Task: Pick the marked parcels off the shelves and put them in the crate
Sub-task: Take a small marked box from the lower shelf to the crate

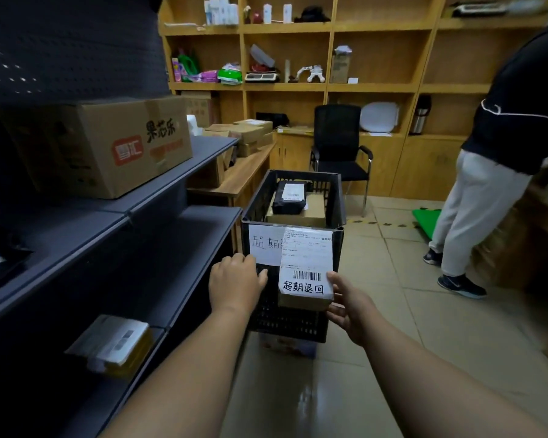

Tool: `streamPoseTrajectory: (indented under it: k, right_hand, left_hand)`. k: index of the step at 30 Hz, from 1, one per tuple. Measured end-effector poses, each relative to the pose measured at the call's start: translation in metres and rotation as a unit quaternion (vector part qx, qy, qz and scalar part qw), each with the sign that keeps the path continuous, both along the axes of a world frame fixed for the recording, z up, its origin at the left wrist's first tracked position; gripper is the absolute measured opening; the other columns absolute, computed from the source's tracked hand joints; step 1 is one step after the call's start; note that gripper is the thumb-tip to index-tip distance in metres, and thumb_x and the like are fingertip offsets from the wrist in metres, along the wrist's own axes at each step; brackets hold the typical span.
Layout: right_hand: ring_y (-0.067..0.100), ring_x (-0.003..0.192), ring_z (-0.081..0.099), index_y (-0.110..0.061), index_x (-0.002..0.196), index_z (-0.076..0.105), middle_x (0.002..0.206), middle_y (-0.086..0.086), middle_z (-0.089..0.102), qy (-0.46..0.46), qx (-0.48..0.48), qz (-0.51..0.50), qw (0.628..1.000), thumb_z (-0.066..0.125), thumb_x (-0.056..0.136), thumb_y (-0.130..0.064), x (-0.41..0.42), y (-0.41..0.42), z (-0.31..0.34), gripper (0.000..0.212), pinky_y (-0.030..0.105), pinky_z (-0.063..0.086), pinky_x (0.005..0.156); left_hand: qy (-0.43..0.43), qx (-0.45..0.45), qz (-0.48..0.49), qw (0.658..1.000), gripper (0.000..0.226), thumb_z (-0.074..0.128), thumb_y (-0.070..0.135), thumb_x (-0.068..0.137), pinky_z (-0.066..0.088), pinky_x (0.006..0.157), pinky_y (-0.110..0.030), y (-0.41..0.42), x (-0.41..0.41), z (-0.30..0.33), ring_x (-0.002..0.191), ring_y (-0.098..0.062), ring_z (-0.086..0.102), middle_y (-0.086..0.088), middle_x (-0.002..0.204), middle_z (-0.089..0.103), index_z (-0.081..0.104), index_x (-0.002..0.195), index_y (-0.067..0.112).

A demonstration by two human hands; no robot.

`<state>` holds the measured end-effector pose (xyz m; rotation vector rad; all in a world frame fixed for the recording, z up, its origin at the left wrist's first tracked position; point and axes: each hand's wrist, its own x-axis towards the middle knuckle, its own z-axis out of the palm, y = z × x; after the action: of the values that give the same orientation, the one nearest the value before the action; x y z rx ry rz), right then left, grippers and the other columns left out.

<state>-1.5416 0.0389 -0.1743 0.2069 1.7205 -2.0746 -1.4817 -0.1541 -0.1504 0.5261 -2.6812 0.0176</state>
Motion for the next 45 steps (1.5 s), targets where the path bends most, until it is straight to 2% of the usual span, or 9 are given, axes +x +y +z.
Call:
streamPoseTrajectory:
  k: [7, 12, 16, 22, 26, 31, 35, 39, 45]
  right_hand:
    - [0.011, 0.055, 0.066, -0.012, 0.087, 0.065, 0.066, -0.001, 0.071, 0.015, -0.015, -0.037, 0.999, 0.063, 0.085, -0.036, -0.087, -0.053, 0.022, 0.024, 0.019, 0.049, 0.044]
    - [0.013, 0.054, 0.060, -0.012, 0.083, 0.065, 0.059, -0.002, 0.071, 0.017, -0.031, -0.067, 0.997, 0.064, 0.084, -0.037, -0.142, -0.086, 0.028, 0.025, 0.024, 0.048, 0.057]
    - [0.009, 0.042, 0.062, -0.010, 0.088, 0.065, 0.056, -0.003, 0.070, 0.013, -0.027, -0.075, 0.997, 0.065, 0.082, -0.039, -0.173, -0.101, 0.027, 0.030, 0.021, 0.050, 0.047]
    - [0.013, 0.055, 0.067, -0.011, 0.089, 0.065, 0.063, -0.001, 0.073, 0.010, -0.018, -0.088, 0.996, 0.067, 0.079, -0.042, -0.212, -0.113, 0.021, 0.033, 0.024, 0.052, 0.048]
    - [0.005, 0.033, 0.053, -0.006, 0.099, 0.065, 0.068, 0.004, 0.070, -0.007, -0.033, -0.087, 0.996, 0.068, 0.080, -0.038, -0.241, -0.120, 0.013, 0.037, 0.019, 0.043, 0.033]
    - [0.010, 0.043, 0.065, -0.009, 0.092, 0.065, 0.062, 0.001, 0.073, -0.013, -0.020, -0.086, 0.996, 0.068, 0.080, -0.039, -0.289, -0.127, 0.005, 0.032, 0.020, 0.050, 0.041]
    - [0.008, 0.035, 0.058, -0.002, 0.101, 0.065, 0.075, 0.009, 0.071, -0.038, -0.022, -0.072, 0.996, 0.068, 0.082, -0.035, -0.330, -0.133, -0.005, 0.038, 0.018, 0.046, 0.036]
    - [0.007, 0.030, 0.053, 0.001, 0.105, 0.063, 0.052, 0.000, 0.066, -0.067, -0.008, -0.051, 0.996, 0.067, 0.083, -0.033, -0.365, -0.141, -0.025, 0.040, 0.017, 0.043, 0.034]
    - [0.022, 0.066, 0.071, -0.003, 0.094, 0.064, 0.075, 0.009, 0.074, -0.101, 0.028, -0.003, 0.995, 0.069, 0.081, -0.033, -0.390, -0.153, -0.059, 0.033, 0.029, 0.056, 0.062]
  left_hand:
    - [0.014, -0.015, -0.011, 1.000, 0.036, 0.044, 0.046, 0.091, 0.038, 0.081, -0.034, -0.058, -0.094, 0.018, 0.101, -0.025, 0.056, -0.004, 0.108, 0.063, 0.061, 0.104, 0.018]
    - [0.024, -0.026, -0.034, 0.999, 0.037, 0.044, 0.047, 0.092, 0.040, 0.079, -0.034, -0.096, -0.150, 0.025, 0.100, -0.024, 0.057, -0.004, 0.107, 0.063, 0.061, 0.107, 0.017]
    - [0.031, -0.024, -0.055, 0.998, 0.038, 0.044, 0.047, 0.092, 0.039, 0.075, -0.033, -0.113, -0.181, 0.024, 0.095, -0.023, 0.057, -0.003, 0.103, 0.064, 0.062, 0.105, 0.017]
    - [0.027, -0.010, -0.057, 0.998, 0.037, 0.042, 0.047, 0.093, 0.038, 0.073, -0.032, -0.129, -0.220, 0.020, 0.093, -0.023, 0.057, -0.003, 0.101, 0.063, 0.061, 0.104, 0.017]
    - [0.025, 0.018, -0.046, 0.998, 0.037, 0.041, 0.047, 0.094, 0.038, 0.074, -0.032, -0.135, -0.251, 0.016, 0.093, -0.023, 0.056, -0.003, 0.100, 0.062, 0.060, 0.103, 0.017]
    - [0.020, 0.050, -0.038, 0.998, 0.037, 0.043, 0.047, 0.093, 0.039, 0.076, -0.034, -0.142, -0.298, 0.013, 0.095, -0.023, 0.056, -0.004, 0.102, 0.063, 0.061, 0.104, 0.017]
    - [0.016, 0.131, -0.024, 0.991, 0.034, 0.046, 0.045, 0.092, 0.037, 0.073, -0.034, -0.145, -0.338, 0.006, 0.092, -0.024, 0.056, -0.005, 0.099, 0.063, 0.062, 0.099, 0.015]
    - [-0.031, 0.258, -0.009, 0.966, 0.035, 0.048, 0.045, 0.091, 0.044, 0.069, -0.031, -0.146, -0.378, -0.010, 0.089, -0.023, 0.055, -0.004, 0.098, 0.062, 0.062, 0.101, 0.015]
    - [-0.088, 0.466, -0.004, 0.880, 0.035, 0.051, 0.044, 0.091, 0.043, 0.074, -0.028, -0.146, -0.414, -0.038, 0.092, -0.020, 0.058, -0.003, 0.107, 0.066, 0.065, 0.105, 0.015]
